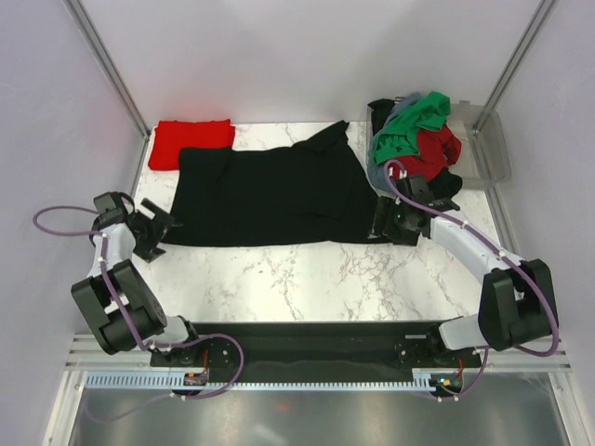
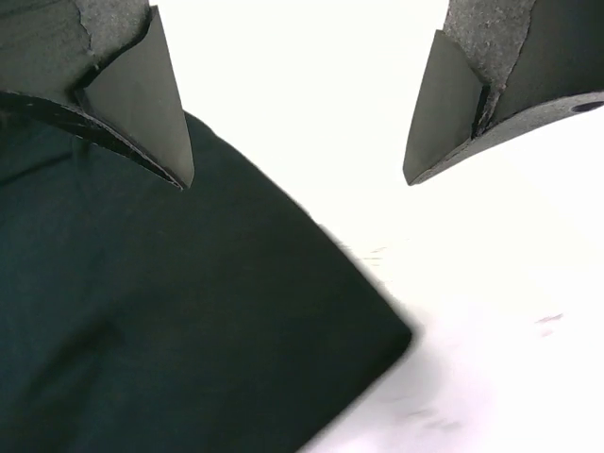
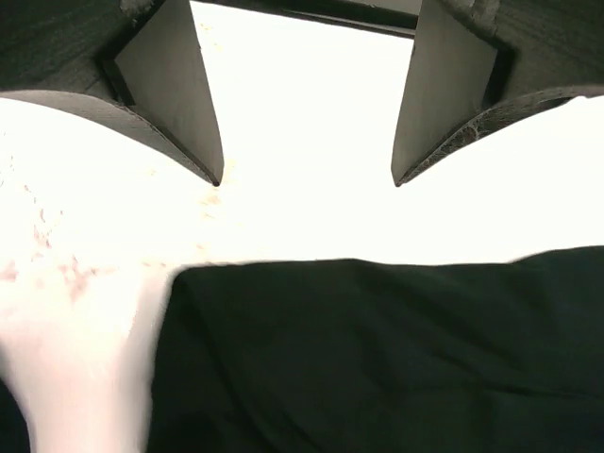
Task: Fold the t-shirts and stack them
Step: Fold the tshirt
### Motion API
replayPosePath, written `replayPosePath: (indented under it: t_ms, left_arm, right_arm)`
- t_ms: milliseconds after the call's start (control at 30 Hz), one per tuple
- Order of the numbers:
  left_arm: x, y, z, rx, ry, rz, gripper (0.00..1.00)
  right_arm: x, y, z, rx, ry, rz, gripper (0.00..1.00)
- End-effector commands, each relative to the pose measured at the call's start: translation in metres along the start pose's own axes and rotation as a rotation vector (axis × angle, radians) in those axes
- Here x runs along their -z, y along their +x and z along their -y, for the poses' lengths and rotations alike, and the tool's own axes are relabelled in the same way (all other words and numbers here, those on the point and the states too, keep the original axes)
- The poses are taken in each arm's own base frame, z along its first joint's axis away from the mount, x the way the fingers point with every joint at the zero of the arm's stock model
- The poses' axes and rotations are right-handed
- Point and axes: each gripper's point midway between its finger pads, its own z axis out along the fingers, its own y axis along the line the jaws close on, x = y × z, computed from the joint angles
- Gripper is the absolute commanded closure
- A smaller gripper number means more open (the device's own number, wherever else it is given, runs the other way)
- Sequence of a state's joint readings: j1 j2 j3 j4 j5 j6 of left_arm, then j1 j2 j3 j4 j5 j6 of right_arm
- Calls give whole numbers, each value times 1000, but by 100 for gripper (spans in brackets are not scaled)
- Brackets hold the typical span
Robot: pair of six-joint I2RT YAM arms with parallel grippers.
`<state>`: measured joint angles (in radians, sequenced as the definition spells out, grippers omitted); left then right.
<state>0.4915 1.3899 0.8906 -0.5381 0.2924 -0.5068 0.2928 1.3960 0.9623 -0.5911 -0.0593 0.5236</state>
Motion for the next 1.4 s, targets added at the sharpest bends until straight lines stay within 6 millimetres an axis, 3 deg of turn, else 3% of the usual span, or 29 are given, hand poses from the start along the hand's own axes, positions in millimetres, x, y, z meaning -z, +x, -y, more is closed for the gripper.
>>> replayPosePath:
  t_ms: [0,333,567,667,767,800,933,1000,1033,1067,1167,1233,1300,1333,1367]
  left_arm:
    - [1,-9,2,73,67,52,2]
    - [-27,-8,-21,128,-13,26,7]
    - [-50,-16,-23,156,-19,15,16]
    - [-62,-14,-26,166,-38,-7,23]
    - [-74,-17,-26,166,-49,-11,37]
    - [-77,-23,-20,155,-41,-5,56]
    - [-91,-35,-1,112,-18,-23,92]
    - [-92,-46,17,86,8,-26,98]
    - [-88,-50,24,75,21,-24,98]
    - [-79,-57,33,71,33,-15,98]
    - [-39,-76,55,55,65,44,98]
    - [-4,-87,62,50,63,107,98]
    - [22,-88,49,109,47,125,98]
    - [45,-90,52,137,80,169,98]
    - [48,-83,35,183,67,165,98]
  right_arm:
    - [-13,-6,-5,-48,-118,10,21]
    - [-47,-7,32,-83,-5,-7,23]
    - [-72,-1,41,-87,22,-38,27]
    - [-79,-3,44,-77,33,-38,34]
    - [-83,-5,44,-68,32,-43,41]
    - [-84,-6,44,-68,32,-41,44]
    - [-86,-8,44,-53,31,-43,75]
    - [-84,-15,40,-50,26,-38,87]
    - [-81,-18,37,-51,19,-34,97]
    - [-77,-24,33,-54,7,-26,100]
    - [-49,-60,16,-55,-11,53,100]
    - [-13,-84,9,-57,6,129,100]
    - [21,-97,9,-75,33,199,100]
    - [30,-97,12,-83,51,218,100]
    - [44,-97,12,-91,44,246,100]
